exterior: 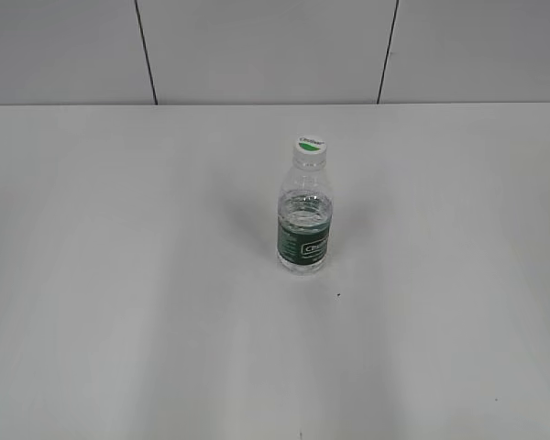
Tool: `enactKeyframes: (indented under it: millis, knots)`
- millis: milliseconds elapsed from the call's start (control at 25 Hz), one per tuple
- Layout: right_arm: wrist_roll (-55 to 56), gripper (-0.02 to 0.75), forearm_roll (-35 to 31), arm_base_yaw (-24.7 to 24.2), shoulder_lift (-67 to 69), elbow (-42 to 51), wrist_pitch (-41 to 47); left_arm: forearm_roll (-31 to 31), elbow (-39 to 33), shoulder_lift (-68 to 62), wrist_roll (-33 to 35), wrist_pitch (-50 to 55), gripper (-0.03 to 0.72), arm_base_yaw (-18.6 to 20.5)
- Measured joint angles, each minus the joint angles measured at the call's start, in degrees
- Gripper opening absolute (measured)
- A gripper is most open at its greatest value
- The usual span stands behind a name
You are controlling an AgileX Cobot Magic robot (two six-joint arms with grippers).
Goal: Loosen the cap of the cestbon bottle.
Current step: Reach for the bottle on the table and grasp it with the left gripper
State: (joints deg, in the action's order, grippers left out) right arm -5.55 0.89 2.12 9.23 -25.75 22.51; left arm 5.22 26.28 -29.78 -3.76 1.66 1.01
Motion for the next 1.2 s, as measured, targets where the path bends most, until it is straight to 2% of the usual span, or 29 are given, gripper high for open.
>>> enactKeyframes:
  millis: [280, 520, 800, 960, 1200]
  knots:
    - [0.0, 0.587, 0.1, 0.0, 8.4, 0.2, -6.8, 0.3, -0.5, -9.4, 0.0, -9.9, 0.486, 0.0]
    - [0.0, 0.587, 0.1, 0.0, 16.8, 0.2, -17.8, 0.3, -0.6, -20.4, 0.0, -17.1, 0.486, 0.0]
    - [0.0, 0.587, 0.8, 0.0, 26.3, 0.2, -28.3, 0.3, -0.6, -27.4, 0.0, -25.5, 0.486, -0.1]
    - [0.0, 0.587, 0.8, 0.0, 30.6, 0.2, -32.1, 0.7, -0.6, -30.6, 0.0, -28.9, 0.486, -3.2]
    - [0.0, 0.587, 0.8, 0.0, 35.2, 0.2, -37.9, 4.7, -0.6, -36.8, 0.0, -35.2, 0.484, -8.0]
